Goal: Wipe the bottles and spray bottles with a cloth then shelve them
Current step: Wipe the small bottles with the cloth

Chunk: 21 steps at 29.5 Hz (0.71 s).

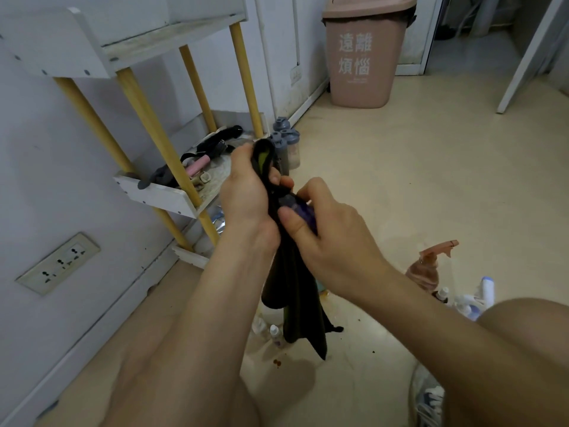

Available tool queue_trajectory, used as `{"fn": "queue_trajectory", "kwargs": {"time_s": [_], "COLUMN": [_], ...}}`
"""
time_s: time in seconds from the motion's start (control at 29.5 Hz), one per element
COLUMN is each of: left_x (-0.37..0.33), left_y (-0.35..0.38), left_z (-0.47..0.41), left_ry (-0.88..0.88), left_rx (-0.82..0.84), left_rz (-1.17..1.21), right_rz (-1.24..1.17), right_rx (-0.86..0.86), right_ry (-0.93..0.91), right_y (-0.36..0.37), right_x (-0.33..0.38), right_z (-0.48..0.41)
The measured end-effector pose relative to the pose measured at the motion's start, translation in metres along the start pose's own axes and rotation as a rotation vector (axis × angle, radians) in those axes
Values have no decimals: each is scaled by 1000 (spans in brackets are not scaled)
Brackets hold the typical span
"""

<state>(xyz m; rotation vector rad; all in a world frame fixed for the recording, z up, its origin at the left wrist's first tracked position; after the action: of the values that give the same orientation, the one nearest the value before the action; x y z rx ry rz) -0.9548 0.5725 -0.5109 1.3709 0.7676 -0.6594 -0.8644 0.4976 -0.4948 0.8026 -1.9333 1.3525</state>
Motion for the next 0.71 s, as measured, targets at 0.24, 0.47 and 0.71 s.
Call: {"fn": "queue_trajectory", "kwargs": {"time_s": [0.24, 0.47, 0.71], "left_x": [-6, 2, -7], "left_y": [33, 3, 37], "left_z": [16, 6, 16], "left_ry": [-50, 23, -46], "left_rx": [336, -11, 367], "left_rz": [41, -2, 11], "right_rz": [-1166, 433, -1117], "right_rx": [569, -174, 637], "right_ry": [774, -125, 752], "right_y": [42, -9, 43], "right_x": [-26, 12, -25], "right_z": [26, 10, 27]}}
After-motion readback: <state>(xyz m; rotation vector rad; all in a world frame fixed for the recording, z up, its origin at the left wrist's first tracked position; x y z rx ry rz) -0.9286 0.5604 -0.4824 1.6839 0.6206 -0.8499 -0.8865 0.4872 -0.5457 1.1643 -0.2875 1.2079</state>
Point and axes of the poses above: each hand's wrist, its own z-axis away from the middle knuckle, its own y-axis out of the palm, x = y × z, the point moved 10 cm from there along -z, towards the middle knuckle, and after that the axes turned 8 degrees about y, right-handed, at the moved point
